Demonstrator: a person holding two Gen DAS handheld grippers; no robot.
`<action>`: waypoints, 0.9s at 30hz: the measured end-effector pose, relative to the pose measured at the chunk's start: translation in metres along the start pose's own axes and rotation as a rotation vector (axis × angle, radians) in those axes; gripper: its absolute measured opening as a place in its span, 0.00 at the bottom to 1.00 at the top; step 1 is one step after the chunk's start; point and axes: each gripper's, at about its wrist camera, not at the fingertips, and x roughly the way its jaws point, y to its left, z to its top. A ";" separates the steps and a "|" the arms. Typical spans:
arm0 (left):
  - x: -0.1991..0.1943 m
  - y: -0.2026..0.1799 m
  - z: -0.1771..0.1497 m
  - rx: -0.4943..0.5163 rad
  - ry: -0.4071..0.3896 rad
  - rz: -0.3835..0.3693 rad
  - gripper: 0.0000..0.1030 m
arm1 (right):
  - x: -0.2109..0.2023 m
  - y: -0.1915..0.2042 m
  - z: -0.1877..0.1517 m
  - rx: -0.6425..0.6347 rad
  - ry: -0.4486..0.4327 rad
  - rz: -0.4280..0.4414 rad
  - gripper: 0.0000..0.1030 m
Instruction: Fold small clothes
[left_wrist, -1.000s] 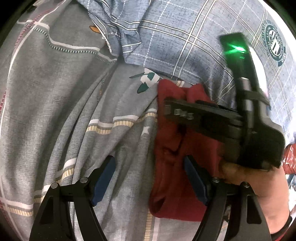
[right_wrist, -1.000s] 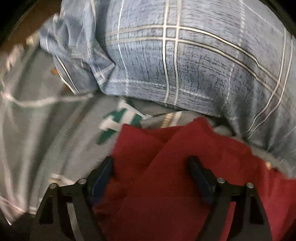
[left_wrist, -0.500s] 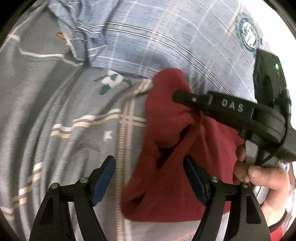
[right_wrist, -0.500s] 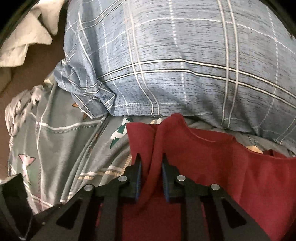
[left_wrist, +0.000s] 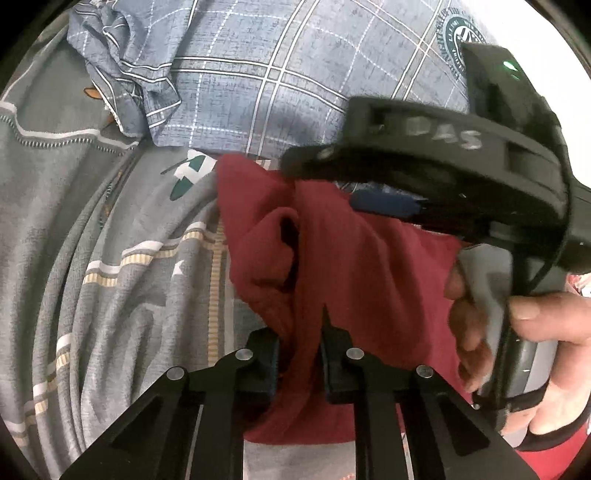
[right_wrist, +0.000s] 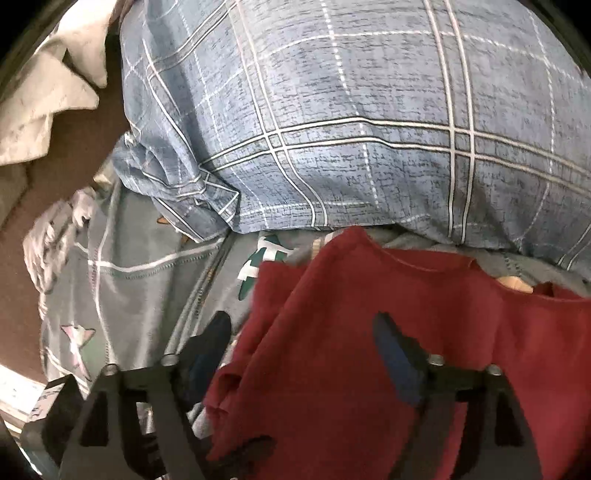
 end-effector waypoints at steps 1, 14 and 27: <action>-0.004 0.000 -0.002 0.001 -0.003 -0.003 0.14 | 0.005 0.005 0.000 -0.022 0.020 -0.013 0.80; -0.010 0.002 -0.002 0.003 -0.004 -0.014 0.13 | 0.074 0.051 -0.005 -0.296 0.165 -0.213 0.75; -0.012 0.002 -0.002 -0.031 -0.018 -0.015 0.30 | 0.006 -0.005 -0.015 -0.062 -0.009 0.015 0.22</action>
